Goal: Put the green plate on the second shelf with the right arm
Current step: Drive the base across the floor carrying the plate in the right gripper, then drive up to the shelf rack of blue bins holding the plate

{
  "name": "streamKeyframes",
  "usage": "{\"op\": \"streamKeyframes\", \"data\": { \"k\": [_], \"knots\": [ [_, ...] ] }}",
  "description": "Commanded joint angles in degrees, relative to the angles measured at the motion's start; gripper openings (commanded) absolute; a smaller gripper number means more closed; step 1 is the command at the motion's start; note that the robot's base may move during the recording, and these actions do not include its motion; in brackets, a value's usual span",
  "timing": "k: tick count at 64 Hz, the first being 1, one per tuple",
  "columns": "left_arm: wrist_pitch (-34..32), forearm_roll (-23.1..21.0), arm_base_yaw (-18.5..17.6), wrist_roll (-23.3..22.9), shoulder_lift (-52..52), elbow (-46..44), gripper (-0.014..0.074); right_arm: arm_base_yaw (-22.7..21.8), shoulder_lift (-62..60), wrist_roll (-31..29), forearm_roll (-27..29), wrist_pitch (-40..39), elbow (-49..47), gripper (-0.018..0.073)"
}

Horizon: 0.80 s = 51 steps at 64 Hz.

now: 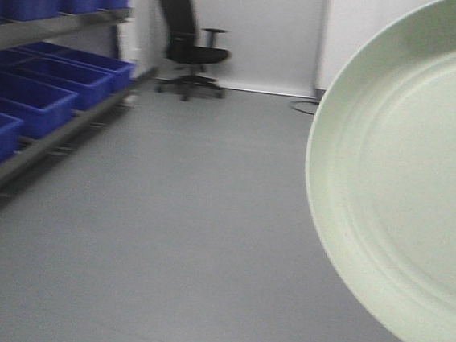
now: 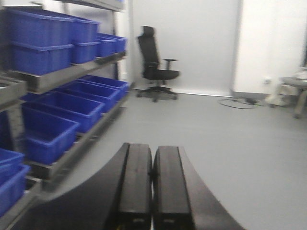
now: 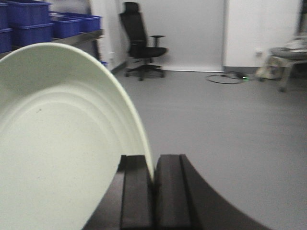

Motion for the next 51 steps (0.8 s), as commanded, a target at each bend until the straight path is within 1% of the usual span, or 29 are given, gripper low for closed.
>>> {"op": "streamKeyframes", "data": {
  "k": [1,51],
  "knots": [
    [-4.7,-0.3,-0.1,-0.4,-0.2,2.4,0.0130,0.0,0.4,0.5,0.0,-6.4,-1.9,0.0052],
    [-4.7,-0.3,-0.1,-0.4,-0.2,2.4,0.0130,0.0,0.4,0.5,0.0,-6.4,-1.9,0.0052]
  ]
}}
